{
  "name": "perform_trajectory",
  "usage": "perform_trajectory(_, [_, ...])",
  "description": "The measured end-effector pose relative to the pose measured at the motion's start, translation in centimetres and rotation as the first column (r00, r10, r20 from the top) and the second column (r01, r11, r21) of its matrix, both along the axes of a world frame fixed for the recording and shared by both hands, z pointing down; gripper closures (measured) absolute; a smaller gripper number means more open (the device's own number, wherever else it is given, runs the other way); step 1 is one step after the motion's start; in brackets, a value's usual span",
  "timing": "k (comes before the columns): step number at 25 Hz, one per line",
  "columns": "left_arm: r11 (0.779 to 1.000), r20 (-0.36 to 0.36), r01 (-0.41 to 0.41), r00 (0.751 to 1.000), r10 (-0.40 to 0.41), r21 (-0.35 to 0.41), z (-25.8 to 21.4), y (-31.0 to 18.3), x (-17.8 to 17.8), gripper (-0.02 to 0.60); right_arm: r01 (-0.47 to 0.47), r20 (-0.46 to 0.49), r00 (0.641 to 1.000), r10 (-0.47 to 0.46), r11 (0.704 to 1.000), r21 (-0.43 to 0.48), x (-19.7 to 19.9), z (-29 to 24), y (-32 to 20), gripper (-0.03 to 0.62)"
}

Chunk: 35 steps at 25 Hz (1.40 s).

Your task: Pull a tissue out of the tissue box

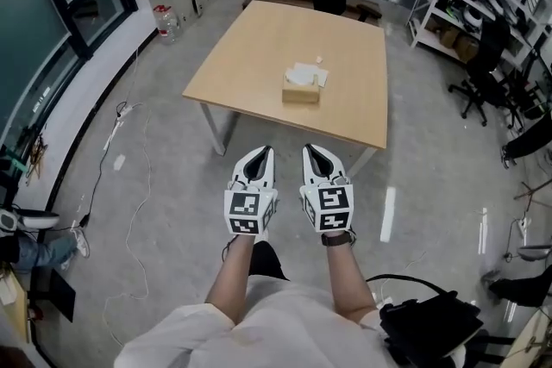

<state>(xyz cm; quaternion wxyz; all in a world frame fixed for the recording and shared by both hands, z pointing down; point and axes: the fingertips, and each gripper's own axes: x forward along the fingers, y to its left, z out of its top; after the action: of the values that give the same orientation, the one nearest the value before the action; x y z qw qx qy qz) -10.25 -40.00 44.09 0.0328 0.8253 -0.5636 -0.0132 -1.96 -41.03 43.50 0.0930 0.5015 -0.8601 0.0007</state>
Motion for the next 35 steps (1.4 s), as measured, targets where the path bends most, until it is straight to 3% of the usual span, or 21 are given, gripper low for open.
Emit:
perform_trajectory(8, [0.999, 0.004, -0.015, 1.0, 0.015, 0.048, -1.4, -11.1, -6.0, 0.591, -0.034, 0.03, 0.999, 0.032, 0.998, 0.054, -5.2, -1.8, -11.4, 0.591])
perform_trajectory(14, [0.996, -0.009, -0.066, 0.998, 0.066, 0.06, -1.6, -19.3, -7.3, 0.591, -0.068, 0.014, 0.998, 0.067, 0.995, 0.073, -7.1, -2.3, -18.5, 0.591])
perform_trajectory(20, [0.992, -0.032, -0.124, 0.992, 0.125, 0.026, -2.5, -24.9, -6.7, 0.591, -0.14, 0.01, 0.99, 0.14, 0.99, 0.033, -6.0, -2.8, -23.0, 0.591])
perform_trajectory(26, [0.979, -0.018, -0.2, 0.979, 0.201, 0.03, -3.0, -29.4, -2.2, 0.591, -0.205, 0.02, 0.979, 0.205, 0.979, 0.019, -1.7, -3.2, -27.0, 0.591])
perform_trajectory(31, [0.984, -0.025, -0.177, 0.984, 0.178, 0.021, -1.5, -35.1, 0.5, 0.591, -0.182, 0.015, 0.983, 0.182, 0.983, 0.024, 1.3, -1.1, -32.6, 0.591])
perform_trajectory(35, [0.985, -0.006, -0.171, 0.985, 0.171, -0.006, 0.3, -40.1, 0.8, 0.591, -0.144, -0.006, 0.989, 0.144, 0.989, 0.014, 1.3, -0.2, -37.9, 0.591])
